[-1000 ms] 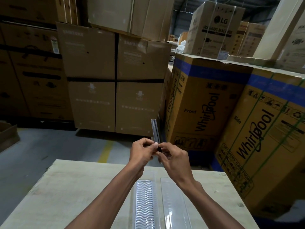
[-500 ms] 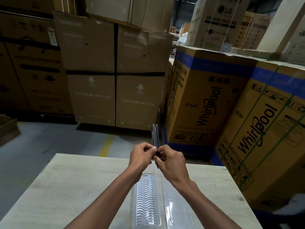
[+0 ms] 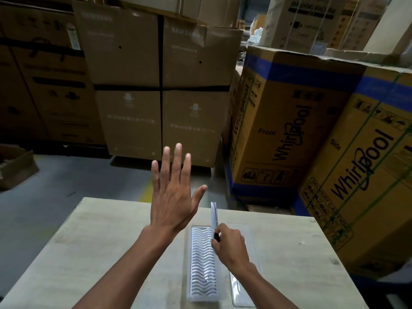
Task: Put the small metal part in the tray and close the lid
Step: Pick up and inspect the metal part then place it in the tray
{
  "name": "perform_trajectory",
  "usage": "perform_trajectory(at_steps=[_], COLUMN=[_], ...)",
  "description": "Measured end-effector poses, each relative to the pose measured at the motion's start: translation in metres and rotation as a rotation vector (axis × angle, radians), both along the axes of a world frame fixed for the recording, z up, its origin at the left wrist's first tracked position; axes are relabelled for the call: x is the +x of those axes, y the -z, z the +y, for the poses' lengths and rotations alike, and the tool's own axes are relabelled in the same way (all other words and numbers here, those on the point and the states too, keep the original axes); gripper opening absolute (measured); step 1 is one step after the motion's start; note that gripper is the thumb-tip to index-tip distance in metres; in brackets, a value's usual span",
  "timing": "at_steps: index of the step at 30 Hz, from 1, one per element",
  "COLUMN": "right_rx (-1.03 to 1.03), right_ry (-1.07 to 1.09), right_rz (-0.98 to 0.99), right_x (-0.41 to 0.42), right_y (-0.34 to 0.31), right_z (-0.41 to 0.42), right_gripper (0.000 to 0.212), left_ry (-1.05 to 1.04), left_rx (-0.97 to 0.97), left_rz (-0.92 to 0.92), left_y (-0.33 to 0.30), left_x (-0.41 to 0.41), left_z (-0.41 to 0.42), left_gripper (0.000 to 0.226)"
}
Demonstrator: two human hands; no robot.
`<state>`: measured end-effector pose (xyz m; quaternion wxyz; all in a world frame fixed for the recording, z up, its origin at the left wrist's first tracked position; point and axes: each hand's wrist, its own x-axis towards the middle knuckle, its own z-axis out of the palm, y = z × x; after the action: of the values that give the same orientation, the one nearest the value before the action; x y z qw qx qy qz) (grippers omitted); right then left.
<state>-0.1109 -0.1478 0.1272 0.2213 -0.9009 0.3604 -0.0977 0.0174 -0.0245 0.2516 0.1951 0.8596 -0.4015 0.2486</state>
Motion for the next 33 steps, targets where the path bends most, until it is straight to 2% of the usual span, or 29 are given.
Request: perform_trajectory(at_steps=[3, 10, 18, 26, 33], right_rx=[0.029, 0.083, 0.063, 0.024, -0.016], right_ry=[-0.005, -0.022, -0.048, -0.023, 0.003], right_rz=[0.068, 0.204, 0.324, 0.301, 0.266], right_x=[0.006, 0.014, 0.017, 0.025, 0.027], right_y=[0.027, 0.063, 0.095, 0.120, 0.129], right_z=[0.007, 0.015, 0.024, 0.030, 0.032], right_gripper=[0.019, 0.013, 0.025, 0.030, 0.025], left_ry=[-0.016, -0.024, -0.032, -0.039, -0.028], left_rx=[0.047, 0.089, 0.075, 0.139, 0.165], left_rz=[0.016, 0.024, 0.016, 0.021, 0.037], left_y=[0.010, 0.021, 0.017, 0.023, 0.031], left_x=[0.001, 0.002, 0.005, 0.005, 0.006], left_z=[0.006, 0.017, 0.026, 0.032, 0.033], left_gripper=[0.083, 0.083, 0.080, 0.078, 0.078])
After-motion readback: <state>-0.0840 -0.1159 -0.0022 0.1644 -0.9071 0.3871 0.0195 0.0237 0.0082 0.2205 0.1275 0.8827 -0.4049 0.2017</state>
